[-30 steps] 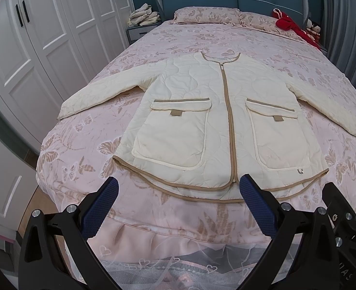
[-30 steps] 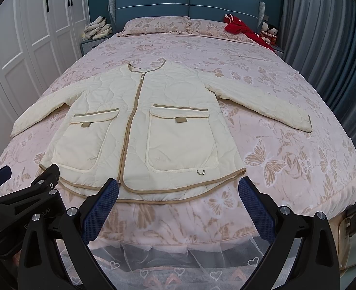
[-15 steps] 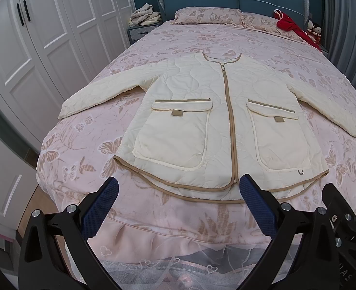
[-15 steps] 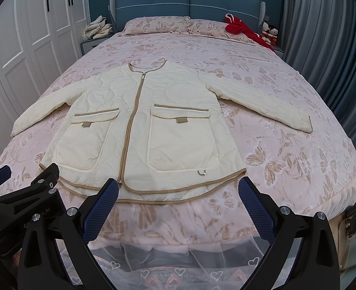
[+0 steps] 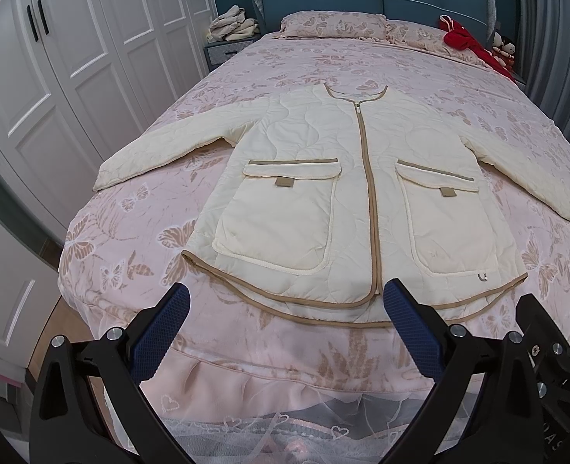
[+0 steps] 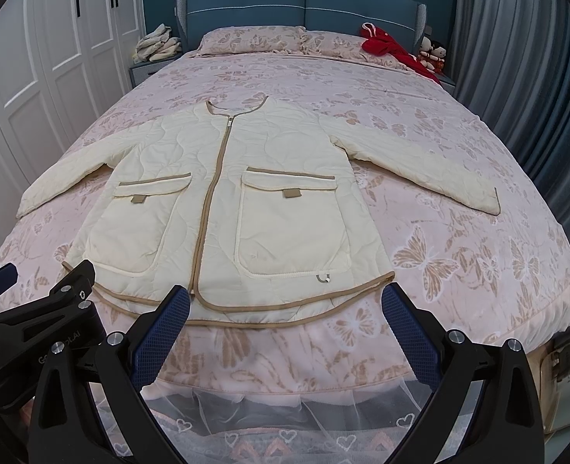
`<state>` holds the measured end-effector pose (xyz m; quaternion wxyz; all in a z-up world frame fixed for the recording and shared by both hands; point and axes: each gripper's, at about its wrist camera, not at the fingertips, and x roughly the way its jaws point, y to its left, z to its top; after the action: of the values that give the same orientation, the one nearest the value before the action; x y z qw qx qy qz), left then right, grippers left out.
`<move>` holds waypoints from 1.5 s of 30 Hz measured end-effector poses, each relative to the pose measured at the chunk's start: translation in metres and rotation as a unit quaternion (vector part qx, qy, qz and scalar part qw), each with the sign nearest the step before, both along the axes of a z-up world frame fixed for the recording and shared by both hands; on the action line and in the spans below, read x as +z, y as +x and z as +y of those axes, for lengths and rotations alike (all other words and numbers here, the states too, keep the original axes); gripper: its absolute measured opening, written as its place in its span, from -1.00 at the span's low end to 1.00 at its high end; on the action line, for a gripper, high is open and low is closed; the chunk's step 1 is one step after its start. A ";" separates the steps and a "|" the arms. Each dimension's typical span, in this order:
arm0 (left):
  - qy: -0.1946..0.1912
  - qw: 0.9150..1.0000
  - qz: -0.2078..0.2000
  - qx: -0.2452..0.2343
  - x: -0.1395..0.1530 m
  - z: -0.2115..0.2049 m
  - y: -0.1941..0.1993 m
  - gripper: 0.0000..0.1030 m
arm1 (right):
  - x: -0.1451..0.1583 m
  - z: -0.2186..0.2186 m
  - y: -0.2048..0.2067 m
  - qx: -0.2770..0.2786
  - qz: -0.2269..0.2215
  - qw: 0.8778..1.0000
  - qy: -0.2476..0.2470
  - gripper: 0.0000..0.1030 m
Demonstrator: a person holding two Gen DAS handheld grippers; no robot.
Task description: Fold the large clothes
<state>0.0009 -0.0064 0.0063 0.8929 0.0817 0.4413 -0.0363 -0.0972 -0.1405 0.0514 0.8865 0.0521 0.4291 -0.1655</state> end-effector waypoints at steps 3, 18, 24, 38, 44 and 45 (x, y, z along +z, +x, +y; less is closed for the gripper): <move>0.000 1.000 0.000 0.000 0.001 0.000 0.000 0.90 | 0.000 0.000 0.000 0.000 0.000 1.000 0.000 0.90; -0.001 1.000 0.004 0.001 -0.001 0.002 0.002 0.90 | -0.004 -0.001 0.000 0.002 0.004 1.000 0.003 0.90; -0.030 0.999 0.014 0.015 -0.007 0.015 0.021 0.90 | -0.015 -0.038 0.013 -0.013 0.000 0.999 0.053 0.90; -0.050 0.995 0.045 0.079 -0.046 0.037 0.098 0.90 | -0.089 -0.350 0.050 -0.279 -0.047 0.939 0.194 0.90; -0.021 0.993 0.036 0.108 -0.061 0.029 0.133 0.90 | -0.132 -0.466 0.064 -0.383 -0.046 0.905 0.178 0.89; -0.022 0.993 0.033 0.113 -0.062 0.029 0.137 0.90 | -0.137 -0.476 0.064 -0.393 -0.045 0.901 0.177 0.89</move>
<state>0.1380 0.0224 -0.0561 0.8777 0.0106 0.4763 0.0523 -0.0328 -0.6168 -0.0854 0.7442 0.3799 0.3552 -0.4192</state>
